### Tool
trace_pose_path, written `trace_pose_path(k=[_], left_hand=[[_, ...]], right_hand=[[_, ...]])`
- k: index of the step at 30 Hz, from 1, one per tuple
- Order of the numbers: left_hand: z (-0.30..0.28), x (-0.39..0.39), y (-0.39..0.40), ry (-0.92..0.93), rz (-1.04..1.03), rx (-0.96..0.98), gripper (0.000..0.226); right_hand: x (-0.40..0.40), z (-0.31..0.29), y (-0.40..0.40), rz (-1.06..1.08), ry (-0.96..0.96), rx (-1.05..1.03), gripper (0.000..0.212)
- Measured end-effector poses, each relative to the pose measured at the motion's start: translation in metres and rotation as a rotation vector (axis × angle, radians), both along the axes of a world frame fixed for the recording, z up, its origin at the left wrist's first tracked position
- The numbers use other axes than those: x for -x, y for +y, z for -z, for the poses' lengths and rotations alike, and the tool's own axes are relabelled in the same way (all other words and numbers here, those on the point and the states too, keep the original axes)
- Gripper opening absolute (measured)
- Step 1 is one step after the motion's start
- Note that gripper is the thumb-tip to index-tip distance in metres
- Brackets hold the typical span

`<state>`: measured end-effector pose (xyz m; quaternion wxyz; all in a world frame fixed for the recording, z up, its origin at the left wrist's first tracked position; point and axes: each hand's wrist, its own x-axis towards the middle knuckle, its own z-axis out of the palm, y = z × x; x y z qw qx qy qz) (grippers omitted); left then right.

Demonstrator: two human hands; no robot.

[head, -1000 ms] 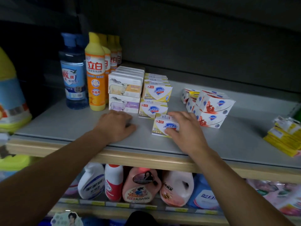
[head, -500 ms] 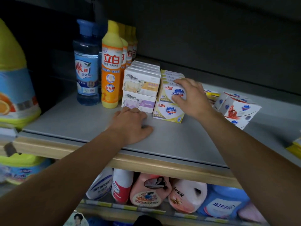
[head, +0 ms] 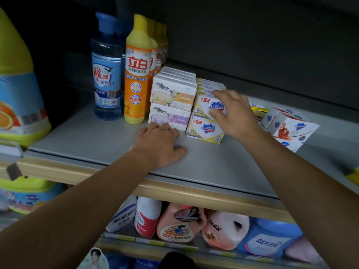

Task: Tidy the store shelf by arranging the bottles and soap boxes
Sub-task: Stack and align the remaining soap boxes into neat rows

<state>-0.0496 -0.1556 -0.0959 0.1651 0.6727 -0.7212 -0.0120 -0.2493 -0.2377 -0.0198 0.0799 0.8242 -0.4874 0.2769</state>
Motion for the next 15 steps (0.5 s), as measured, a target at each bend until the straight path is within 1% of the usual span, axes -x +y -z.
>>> trace_pose_path(k=[9,12,13,15], left_hand=[[-0.002,0.000,0.002,0.006,0.003,0.004,0.066],[-0.003,0.000,0.001,0.002,0.010,-0.007,0.063],[-0.003,0.000,0.001,0.000,0.010,-0.013,0.063],[-0.004,0.000,0.003,-0.002,0.007,-0.018,0.060]], right_hand=[[-0.001,0.005,0.000,-0.001,-0.023,-0.001,0.055],[0.000,0.004,0.001,-0.003,-0.038,-0.023,0.063],[0.000,0.005,0.003,-0.006,-0.095,-0.030,0.067],[0.005,0.012,0.008,-0.001,-0.341,-0.041,0.074]])
